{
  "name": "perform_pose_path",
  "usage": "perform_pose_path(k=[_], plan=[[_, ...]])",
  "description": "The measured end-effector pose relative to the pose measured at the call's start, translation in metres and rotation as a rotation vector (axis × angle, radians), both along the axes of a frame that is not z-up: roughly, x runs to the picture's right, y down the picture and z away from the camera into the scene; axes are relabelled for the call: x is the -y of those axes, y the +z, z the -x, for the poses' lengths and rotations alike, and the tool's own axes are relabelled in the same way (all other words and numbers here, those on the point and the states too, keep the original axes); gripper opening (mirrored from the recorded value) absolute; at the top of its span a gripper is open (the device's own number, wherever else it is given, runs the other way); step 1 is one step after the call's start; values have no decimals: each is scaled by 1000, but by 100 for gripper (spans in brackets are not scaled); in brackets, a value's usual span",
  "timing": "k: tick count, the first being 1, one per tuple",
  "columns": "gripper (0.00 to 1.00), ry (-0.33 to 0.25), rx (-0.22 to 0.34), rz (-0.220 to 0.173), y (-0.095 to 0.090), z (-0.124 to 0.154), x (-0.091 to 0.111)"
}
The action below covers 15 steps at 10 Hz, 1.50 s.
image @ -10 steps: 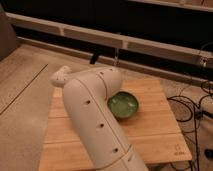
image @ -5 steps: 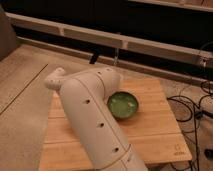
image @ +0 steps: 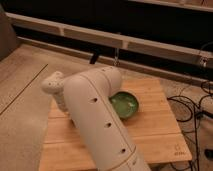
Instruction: Wipe the white sponge on the table
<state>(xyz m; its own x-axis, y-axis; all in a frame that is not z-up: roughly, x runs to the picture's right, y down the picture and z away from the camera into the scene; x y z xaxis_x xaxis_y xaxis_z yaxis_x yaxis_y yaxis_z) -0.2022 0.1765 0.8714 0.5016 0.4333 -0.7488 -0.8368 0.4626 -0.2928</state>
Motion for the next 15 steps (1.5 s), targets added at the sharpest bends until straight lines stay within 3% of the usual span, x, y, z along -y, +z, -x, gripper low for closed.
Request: perform_pose_path(k=[3,6,8,11,13,15], plan=[[0,-31,-33,43,-21,-15,-20],[0,-61,-129,73,-24,-51,-27],[0,-69,-205,73,-20,-78,-19],[0,-44,-266,52,-2,-107,6],[1,-36,-255,21,17,-116,27],[15,-46,-160,-24,35,-96,46]])
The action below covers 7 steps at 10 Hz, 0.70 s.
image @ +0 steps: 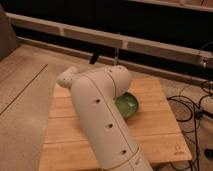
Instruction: Wipe the white sponge on the table
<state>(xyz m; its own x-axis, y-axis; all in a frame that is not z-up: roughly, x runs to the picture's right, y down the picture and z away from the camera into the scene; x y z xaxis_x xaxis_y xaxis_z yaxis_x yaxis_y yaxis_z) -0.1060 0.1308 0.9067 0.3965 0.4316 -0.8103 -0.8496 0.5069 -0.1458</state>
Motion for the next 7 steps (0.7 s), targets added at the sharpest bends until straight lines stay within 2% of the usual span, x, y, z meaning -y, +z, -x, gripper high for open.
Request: perform_pose_path(k=[2,3,4,6,7], plan=[[38,1,116,-16,1,32,2],[47,4,148,-16,-3,41,1],[56,6,160,-9,-10,45,-1],[76,10,143,4,-28,37,-4],[80,13,132,3,-33,33,-3]])
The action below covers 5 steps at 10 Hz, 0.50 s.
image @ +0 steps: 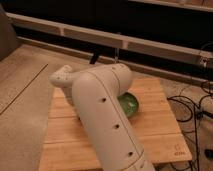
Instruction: Wipe the white sponge on the table
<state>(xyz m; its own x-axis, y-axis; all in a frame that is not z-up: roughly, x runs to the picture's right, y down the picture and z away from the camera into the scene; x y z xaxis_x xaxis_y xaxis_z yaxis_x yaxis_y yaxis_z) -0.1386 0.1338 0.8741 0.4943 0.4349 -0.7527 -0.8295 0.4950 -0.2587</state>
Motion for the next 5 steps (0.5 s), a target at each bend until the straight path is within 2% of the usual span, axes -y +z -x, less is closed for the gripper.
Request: perform_pose_path(k=[3,5], plan=[[80,-12,-59,-13,-10,-19,3],[80,-21,-94,-41,-10,-27,8]])
